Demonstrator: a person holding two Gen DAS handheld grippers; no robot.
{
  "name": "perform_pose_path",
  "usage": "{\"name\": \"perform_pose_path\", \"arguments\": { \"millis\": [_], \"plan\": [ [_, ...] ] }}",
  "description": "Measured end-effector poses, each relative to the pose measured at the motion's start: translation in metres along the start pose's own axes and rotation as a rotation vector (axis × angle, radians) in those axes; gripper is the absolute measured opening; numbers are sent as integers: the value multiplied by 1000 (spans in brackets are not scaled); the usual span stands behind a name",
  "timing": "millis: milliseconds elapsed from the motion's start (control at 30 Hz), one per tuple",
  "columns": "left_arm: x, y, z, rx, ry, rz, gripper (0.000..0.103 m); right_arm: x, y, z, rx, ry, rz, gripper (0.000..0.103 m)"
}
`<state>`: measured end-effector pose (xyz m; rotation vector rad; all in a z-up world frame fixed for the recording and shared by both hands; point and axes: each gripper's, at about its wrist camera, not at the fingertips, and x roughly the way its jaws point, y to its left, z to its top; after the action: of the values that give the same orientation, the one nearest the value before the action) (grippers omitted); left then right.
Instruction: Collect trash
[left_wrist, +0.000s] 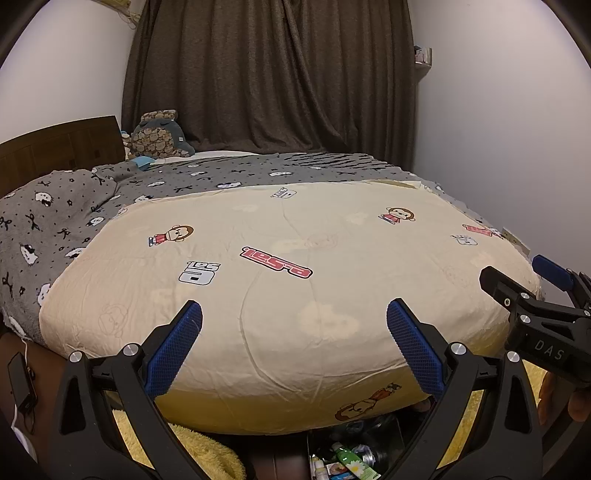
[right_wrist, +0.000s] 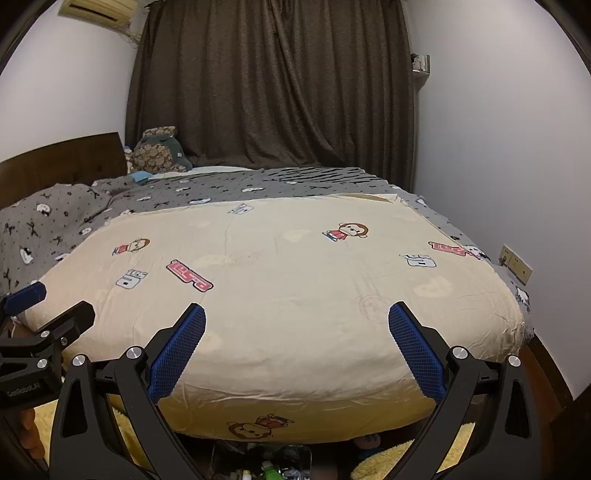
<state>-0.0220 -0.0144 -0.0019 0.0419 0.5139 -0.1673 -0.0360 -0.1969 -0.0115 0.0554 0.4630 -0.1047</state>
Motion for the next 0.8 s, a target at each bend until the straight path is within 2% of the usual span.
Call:
{"name": "perform_pose_path", "arguments": {
  "millis": [800],
  "plan": [
    [-3,4,0,-21,-8,18,95,-4,1,-1,13,-9,-6,100]
  ]
}}
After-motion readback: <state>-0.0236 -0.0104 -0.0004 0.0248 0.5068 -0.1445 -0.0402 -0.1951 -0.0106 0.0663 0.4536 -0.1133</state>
